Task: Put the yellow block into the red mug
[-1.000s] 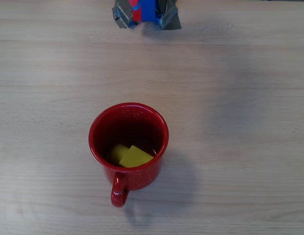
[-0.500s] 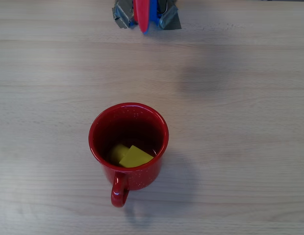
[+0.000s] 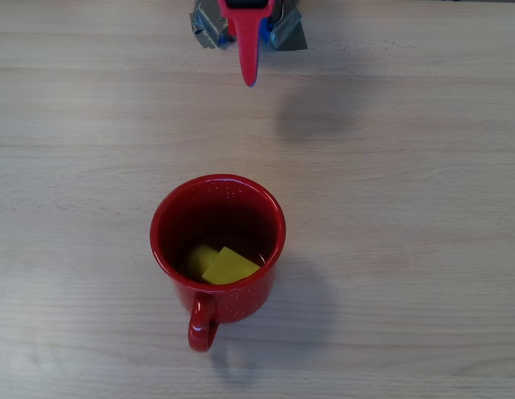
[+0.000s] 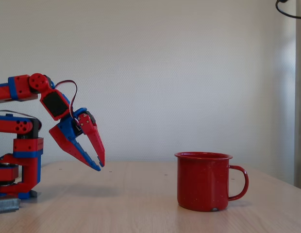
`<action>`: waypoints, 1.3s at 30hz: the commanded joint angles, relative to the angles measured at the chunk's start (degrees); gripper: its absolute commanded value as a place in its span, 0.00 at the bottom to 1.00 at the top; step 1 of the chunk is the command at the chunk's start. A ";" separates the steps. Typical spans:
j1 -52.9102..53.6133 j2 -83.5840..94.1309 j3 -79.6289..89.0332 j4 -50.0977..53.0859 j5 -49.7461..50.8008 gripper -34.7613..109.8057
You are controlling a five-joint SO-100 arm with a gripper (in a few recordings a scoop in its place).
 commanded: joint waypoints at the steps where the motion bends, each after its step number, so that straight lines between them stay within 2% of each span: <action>1: -0.88 2.11 0.70 -0.53 -0.35 0.24; 15: -0.79 10.90 7.38 2.11 -1.67 0.24; 39: -0.53 10.90 7.47 2.11 -1.14 0.24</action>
